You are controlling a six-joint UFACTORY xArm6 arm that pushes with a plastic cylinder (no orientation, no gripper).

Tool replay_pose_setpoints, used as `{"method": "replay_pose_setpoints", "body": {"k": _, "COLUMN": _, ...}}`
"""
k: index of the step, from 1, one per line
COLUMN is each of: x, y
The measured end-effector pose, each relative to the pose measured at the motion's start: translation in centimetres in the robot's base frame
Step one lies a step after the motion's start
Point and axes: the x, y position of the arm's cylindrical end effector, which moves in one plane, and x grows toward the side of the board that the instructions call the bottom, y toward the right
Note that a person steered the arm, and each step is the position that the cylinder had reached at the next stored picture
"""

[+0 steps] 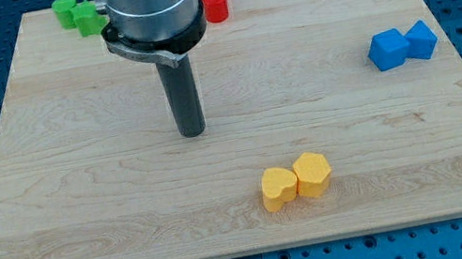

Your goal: Move your arm closer to the red star

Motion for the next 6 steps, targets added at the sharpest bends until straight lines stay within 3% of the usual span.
{"method": "replay_pose_setpoints", "body": {"k": 2, "x": -0.3, "y": -0.4}}
{"method": "replay_pose_setpoints", "body": {"k": 4, "x": -6.9, "y": -3.2}}
{"method": "replay_pose_setpoints", "body": {"k": 6, "x": -8.4, "y": 5.8}}
